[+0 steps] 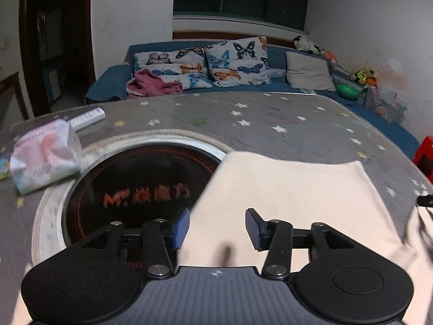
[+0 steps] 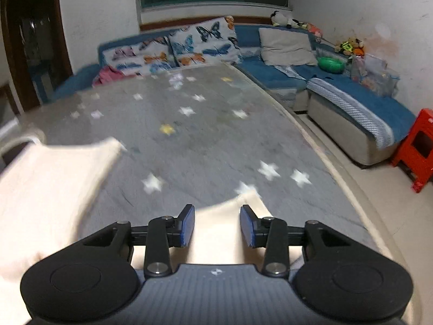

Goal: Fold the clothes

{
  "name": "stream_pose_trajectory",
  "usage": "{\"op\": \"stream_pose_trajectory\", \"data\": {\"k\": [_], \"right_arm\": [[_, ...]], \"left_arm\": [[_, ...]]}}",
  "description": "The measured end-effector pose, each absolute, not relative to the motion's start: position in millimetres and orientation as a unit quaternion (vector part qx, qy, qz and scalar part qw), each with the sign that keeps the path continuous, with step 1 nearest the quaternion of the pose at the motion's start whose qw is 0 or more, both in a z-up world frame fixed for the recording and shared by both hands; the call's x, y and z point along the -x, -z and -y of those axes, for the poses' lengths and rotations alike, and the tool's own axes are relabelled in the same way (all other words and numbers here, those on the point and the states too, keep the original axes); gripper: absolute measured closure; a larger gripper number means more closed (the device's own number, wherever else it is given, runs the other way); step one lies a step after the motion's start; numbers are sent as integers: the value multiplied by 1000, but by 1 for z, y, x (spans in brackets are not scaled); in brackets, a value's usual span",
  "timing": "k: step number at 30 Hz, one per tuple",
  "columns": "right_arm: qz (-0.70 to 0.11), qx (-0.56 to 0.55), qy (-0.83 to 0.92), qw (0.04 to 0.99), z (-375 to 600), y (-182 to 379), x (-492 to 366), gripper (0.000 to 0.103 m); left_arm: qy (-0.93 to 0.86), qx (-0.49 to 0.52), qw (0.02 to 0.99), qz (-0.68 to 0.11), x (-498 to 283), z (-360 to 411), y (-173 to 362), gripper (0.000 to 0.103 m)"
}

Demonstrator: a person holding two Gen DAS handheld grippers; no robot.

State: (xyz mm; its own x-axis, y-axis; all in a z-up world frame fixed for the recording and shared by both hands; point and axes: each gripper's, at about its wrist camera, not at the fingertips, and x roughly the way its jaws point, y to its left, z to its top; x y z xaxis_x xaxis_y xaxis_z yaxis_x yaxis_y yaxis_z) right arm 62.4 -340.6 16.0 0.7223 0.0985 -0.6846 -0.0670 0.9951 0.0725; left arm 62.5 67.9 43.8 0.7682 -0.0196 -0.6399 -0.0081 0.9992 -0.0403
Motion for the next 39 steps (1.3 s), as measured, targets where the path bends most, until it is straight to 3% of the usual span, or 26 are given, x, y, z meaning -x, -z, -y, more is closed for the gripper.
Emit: {"op": "stream_pose_trajectory", "data": {"k": [9, 11, 13, 14, 18, 22, 26, 28, 31, 36, 39], "right_arm": [[-366, -9, -141, 920, 282, -31, -77, 65], [-368, -5, -154, 917, 271, -31, -82, 65], [-369, 3, -162, 915, 262, -29, -87, 64], [-369, 6, -164, 915, 259, -28, -89, 64], [-375, 13, -172, 911, 250, -20, -96, 64], [-380, 14, -171, 909, 245, -13, -100, 64], [-384, 17, -171, 907, 242, -9, -102, 64], [-386, 18, -171, 906, 241, -7, -103, 59], [-385, 21, -171, 906, 240, -7, -103, 59], [-387, 22, -172, 906, 237, -5, -105, 56], [-387, 25, -171, 906, 236, -5, -107, 56]], "left_arm": [[25, 17, 935, -354, -121, -60, -25, 56], [33, 20, 932, -359, -128, -60, -20, 70], [41, 24, 931, -362, -133, -60, -16, 92], [44, 25, 933, -358, -132, -59, -15, 96], [70, 30, 941, -331, -117, -50, -24, 99], [168, 7, 931, -324, -88, -25, -31, 98], [218, -28, 925, -310, -63, -8, -33, 89], [206, -33, 932, -295, -57, -9, -36, 69], [181, -46, 940, -287, -57, -13, -37, 55], [166, -59, 935, -308, -72, -13, -28, 52], [167, -60, 932, -316, -78, -10, -24, 56]]}}
